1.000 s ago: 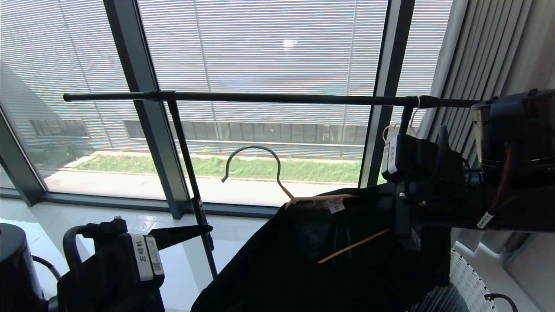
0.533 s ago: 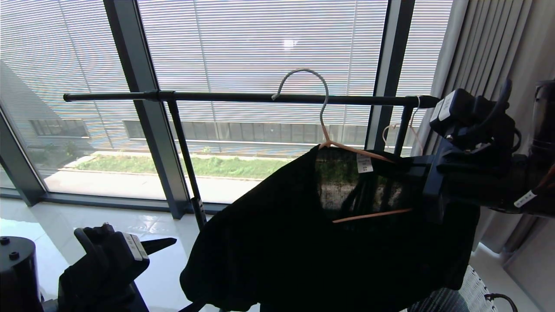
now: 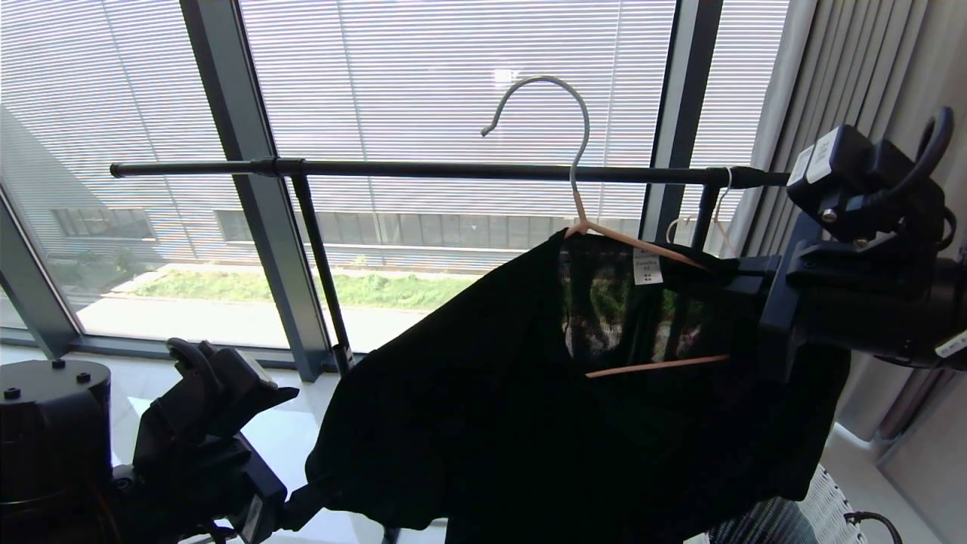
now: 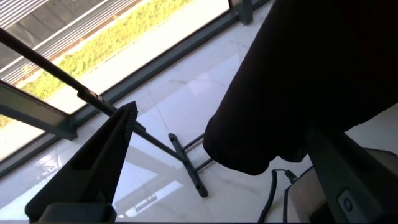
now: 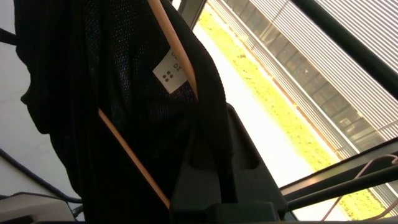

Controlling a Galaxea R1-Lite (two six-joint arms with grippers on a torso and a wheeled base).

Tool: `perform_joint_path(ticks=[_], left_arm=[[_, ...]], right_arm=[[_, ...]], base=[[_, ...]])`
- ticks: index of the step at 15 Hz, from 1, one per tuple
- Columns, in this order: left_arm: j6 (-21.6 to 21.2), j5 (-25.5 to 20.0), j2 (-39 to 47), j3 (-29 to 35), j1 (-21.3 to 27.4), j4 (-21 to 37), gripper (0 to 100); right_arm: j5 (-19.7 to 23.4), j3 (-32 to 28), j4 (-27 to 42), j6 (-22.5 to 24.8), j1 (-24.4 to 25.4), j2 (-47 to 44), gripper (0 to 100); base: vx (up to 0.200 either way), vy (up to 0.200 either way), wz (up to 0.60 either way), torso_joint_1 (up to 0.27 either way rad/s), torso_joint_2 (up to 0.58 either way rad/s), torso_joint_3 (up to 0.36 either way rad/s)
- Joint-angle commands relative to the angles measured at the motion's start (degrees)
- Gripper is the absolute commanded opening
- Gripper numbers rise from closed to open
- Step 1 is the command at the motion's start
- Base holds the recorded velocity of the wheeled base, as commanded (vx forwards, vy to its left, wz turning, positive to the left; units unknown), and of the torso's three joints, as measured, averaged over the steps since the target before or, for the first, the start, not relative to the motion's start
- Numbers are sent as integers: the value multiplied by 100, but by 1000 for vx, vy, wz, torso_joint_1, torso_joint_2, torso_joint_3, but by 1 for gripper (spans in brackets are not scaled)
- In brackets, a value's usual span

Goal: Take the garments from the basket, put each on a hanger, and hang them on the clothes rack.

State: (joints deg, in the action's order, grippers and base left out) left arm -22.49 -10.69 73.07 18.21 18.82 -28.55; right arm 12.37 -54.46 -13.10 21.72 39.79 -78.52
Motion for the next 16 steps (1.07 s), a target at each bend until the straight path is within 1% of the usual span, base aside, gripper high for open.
perform_joint_path(ticks=[1,2,6,8,10,11,13,16], left_arm=[[-1,-3,85,33,7,-1,100],[-1,-3,85,33,7,-1,0],[-1,23,216,42,-10,-1,0],[43,137,313,60,-186,-1,0],[43,559,445,68,-564,-1,0],[43,849,471,77,-801,-1,0],[43,867,436,51,-880,-1,0],[43,858,348,77,-810,-1,0]], right_arm=[[-33,-12,1,-28,108,38,0],[-86,-4,1,-37,143,47,0],[-121,-12,1,-37,161,74,0],[-244,-4,1,-116,152,118,0],[-402,-4,-8,-195,143,135,0],[-438,-4,-17,-318,134,188,0],[-446,-4,-17,-388,134,197,0],[-446,5,-17,-397,134,197,0]], base=[[0,0,0,0,0,0],[0,0,0,0,0,0],[0,0,0,0,0,0],[0,0,0,0,0,0],[0,0,0,0,0,0],[0,0,0,0,0,0],[0,0,0,0,0,0],[0,0,0,0,0,0]])
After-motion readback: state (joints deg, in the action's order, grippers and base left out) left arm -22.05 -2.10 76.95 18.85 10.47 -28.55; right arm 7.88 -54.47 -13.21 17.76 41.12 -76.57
